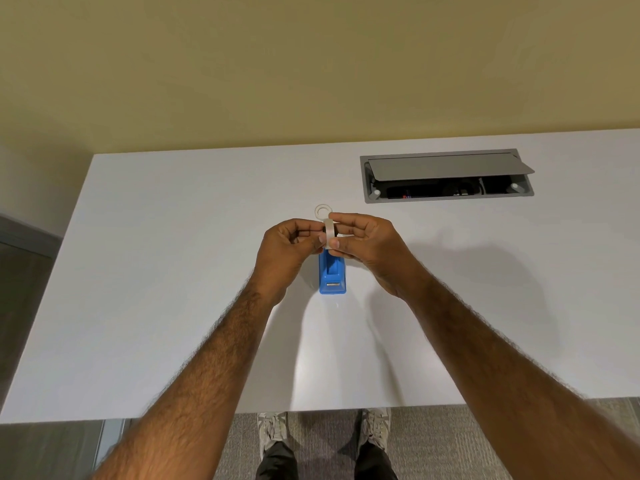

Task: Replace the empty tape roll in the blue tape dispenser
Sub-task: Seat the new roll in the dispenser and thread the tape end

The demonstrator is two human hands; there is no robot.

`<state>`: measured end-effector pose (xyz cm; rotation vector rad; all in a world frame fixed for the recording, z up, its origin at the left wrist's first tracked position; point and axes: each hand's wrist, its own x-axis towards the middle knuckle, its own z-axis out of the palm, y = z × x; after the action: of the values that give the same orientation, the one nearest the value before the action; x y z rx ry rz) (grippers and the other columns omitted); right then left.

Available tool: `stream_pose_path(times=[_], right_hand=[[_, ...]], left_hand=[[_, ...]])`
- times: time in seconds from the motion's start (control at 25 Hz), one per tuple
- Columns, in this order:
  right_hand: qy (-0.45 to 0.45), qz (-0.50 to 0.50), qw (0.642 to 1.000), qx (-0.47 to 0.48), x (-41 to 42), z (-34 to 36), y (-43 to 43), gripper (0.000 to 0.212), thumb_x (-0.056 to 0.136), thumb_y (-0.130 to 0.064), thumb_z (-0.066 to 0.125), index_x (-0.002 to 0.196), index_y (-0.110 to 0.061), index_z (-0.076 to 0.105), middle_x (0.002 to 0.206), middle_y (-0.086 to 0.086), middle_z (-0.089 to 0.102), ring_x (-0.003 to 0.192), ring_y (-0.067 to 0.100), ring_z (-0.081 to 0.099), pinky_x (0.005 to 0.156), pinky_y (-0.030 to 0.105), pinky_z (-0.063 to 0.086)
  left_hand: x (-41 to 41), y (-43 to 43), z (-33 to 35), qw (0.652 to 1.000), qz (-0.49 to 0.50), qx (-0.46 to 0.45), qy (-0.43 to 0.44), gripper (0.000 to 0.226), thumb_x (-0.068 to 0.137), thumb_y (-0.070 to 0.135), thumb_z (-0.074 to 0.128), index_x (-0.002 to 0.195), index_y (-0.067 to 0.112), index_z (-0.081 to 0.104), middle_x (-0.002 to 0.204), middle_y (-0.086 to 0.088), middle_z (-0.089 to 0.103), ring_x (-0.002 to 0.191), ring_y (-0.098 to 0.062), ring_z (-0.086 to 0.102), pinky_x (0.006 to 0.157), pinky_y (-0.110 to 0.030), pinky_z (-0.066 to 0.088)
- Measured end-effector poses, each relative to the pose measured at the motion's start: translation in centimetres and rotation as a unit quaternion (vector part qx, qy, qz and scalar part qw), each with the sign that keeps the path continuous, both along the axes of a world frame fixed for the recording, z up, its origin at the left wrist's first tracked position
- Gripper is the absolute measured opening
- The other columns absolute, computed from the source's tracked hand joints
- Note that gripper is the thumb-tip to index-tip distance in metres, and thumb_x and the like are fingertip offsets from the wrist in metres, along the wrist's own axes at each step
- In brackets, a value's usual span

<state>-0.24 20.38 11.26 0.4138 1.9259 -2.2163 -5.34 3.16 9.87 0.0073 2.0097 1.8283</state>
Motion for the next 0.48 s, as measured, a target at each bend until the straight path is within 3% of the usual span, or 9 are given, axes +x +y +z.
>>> stream_pose_path(times=[0.28,0.48], right_hand=[[0.012,-0.027,0.998,0.051,0.42,0.24,-0.1,0.024,0.086,-0.011,0.07,0.109,-0.011,0.067,0.102,0.006,0.074,0.093,0.02,0.072,0.077,0.024,0.059],[-0.001,-0.036,0.999,0.029,0.6,0.06,0.04,0.019,0.089,-0.014,0.066,0.107,-0.01,0.068,0.105,0.011,0.073,0.097,0.025,0.071,0.085,0.034,0.059]], left_hand=[[-0.01,0.32,-0.09,1.0,-0.004,-0.009,0.002,0.018,0.089,0.006,0.074,0.106,0.007,0.076,0.097,-0.011,0.079,0.089,-0.026,0.076,0.093,-0.045,0.061],[-0.11,0.12,-0.04,1.0,-0.016,-0.001,-0.013,0.015,0.089,0.007,0.074,0.103,0.01,0.077,0.097,-0.011,0.08,0.091,-0.026,0.076,0.096,-0.05,0.06]])
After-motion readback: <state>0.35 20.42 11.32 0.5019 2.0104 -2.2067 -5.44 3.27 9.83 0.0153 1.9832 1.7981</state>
